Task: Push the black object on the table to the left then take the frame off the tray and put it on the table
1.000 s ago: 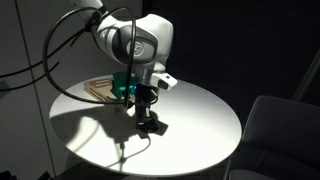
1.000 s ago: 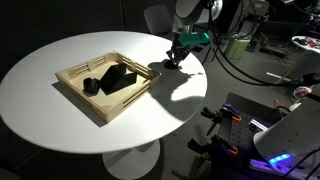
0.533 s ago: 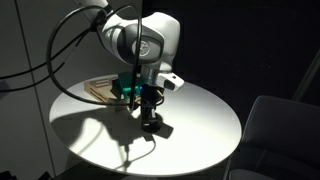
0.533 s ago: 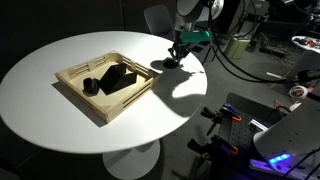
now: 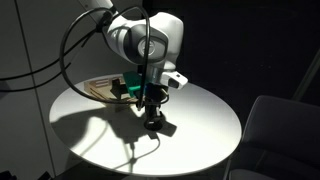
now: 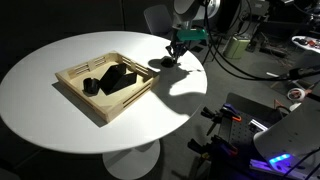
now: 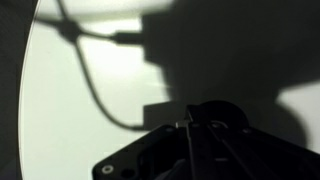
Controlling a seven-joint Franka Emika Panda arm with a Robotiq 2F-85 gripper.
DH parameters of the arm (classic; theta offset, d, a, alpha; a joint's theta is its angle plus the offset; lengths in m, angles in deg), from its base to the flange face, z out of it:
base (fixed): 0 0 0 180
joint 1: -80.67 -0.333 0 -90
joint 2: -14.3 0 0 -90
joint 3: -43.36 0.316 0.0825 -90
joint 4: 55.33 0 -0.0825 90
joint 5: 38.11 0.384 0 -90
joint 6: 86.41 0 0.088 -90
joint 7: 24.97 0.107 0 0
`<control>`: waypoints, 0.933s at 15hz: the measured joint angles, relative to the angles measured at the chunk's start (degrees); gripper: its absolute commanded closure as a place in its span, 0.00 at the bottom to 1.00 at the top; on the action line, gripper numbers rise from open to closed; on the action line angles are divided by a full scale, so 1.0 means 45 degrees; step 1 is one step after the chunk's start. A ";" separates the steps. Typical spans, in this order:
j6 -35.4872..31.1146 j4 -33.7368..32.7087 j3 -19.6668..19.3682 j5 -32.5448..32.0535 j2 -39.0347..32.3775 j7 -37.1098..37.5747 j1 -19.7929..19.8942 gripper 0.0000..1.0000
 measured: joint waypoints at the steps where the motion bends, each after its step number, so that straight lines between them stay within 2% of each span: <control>1: 0.0000 -0.0068 0.0000 0.0000 -0.0094 0.0000 0.0000 0.99; 14: 0.0548 -0.1569 0.0059 0.0001 -0.1056 0.0000 -0.0131 0.99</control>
